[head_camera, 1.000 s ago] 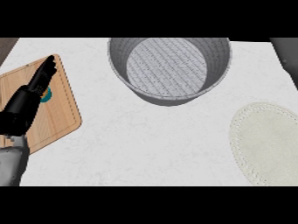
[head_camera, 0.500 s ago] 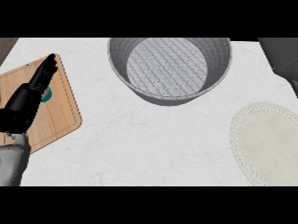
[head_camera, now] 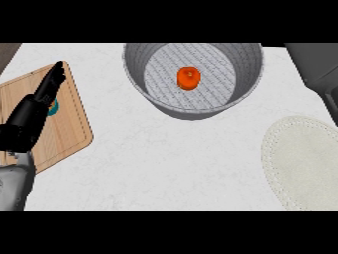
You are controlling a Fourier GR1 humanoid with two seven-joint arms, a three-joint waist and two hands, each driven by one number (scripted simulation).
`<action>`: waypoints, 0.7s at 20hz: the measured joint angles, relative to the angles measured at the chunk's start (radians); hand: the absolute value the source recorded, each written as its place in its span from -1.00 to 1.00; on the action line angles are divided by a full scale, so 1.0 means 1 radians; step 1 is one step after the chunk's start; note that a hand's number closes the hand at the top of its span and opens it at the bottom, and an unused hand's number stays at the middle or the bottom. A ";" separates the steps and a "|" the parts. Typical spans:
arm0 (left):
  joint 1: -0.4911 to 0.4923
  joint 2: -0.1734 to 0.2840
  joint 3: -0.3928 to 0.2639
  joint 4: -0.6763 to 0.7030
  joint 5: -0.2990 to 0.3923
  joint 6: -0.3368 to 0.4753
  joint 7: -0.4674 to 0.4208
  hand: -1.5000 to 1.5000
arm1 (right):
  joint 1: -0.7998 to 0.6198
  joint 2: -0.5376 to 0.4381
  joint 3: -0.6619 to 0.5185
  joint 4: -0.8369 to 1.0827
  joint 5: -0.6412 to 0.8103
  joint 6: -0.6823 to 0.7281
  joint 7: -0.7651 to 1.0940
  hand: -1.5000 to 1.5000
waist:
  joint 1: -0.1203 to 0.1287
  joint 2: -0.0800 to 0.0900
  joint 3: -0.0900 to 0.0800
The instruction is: Pick the squash from the placemat and place it in the basket
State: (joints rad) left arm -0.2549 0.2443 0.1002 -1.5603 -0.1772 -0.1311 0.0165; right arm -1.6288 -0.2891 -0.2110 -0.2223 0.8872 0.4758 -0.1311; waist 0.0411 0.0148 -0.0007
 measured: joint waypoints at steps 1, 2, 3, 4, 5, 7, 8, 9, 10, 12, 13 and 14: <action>0.005 -0.001 -0.002 -0.005 0.002 -0.003 0.001 0.00 | -0.001 0.000 -0.024 0.000 -0.022 -0.008 0.006 -1.00 | 0.001 0.000 0.000; 0.001 -0.004 -0.004 -0.003 -0.003 0.002 0.001 0.00 | 0.000 -0.002 -0.051 0.000 -0.047 -0.018 0.012 -1.00 | -0.001 0.000 0.000; 0.003 -0.004 -0.003 -0.003 -0.002 0.002 0.000 0.00 | -0.001 -0.004 -0.084 0.003 -0.077 -0.032 0.027 -1.00 | 0.001 0.000 0.000; 0.003 -0.006 -0.003 0.003 -0.001 0.000 -0.003 0.00 | -0.003 -0.004 -0.116 0.004 -0.105 -0.050 0.043 -1.00 | 0.001 0.001 0.000; 0.007 -0.003 -0.001 -0.003 0.004 -0.005 -0.003 0.00 | -0.004 -0.013 -0.147 0.005 -0.132 -0.068 0.059 -1.00 | 0.003 0.001 0.000; 0.004 -0.002 -0.001 -0.006 0.005 -0.007 0.000 0.00 | -0.006 -0.037 -0.206 0.004 -0.181 -0.114 0.092 -1.00 | 0.006 0.002 0.000; 0.004 -0.003 -0.001 0.000 0.003 -0.005 -0.008 0.00 | -0.003 -0.048 -0.234 0.004 -0.204 -0.140 0.106 -1.00 | 0.005 0.004 0.000; 0.000 -0.003 0.001 0.003 0.004 -0.005 -0.009 0.00 | -0.002 -0.060 -0.258 0.004 -0.224 -0.164 0.124 -1.00 | 0.005 0.005 0.000; 0.003 -0.006 -0.004 0.001 0.002 -0.005 -0.011 0.00 | 0.002 -0.081 -0.280 0.004 -0.241 -0.179 0.133 -1.00 | 0.007 0.006 0.000; -0.007 -0.011 -0.009 -0.004 -0.001 -0.001 -0.001 0.00 | 0.011 -0.100 -0.319 0.003 -0.272 -0.235 0.160 -1.00 | 0.009 0.007 0.000; 0.001 -0.015 -0.010 -0.001 -0.001 -0.001 -0.013 0.00 | 0.018 -0.116 -0.334 0.003 -0.283 -0.254 0.167 -1.00 | 0.010 0.008 0.000; 0.000 -0.008 -0.005 0.002 0.002 -0.007 -0.018 0.00 | 0.033 -0.132 -0.349 0.001 -0.294 -0.274 0.165 -1.00 | 0.011 0.010 0.000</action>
State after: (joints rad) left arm -0.2548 0.2365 0.0949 -1.5578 -0.1747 -0.1379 -0.0010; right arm -1.5960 -0.4208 -0.5597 -0.2208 0.5933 0.2017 0.0339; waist 0.0520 0.0243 -0.0006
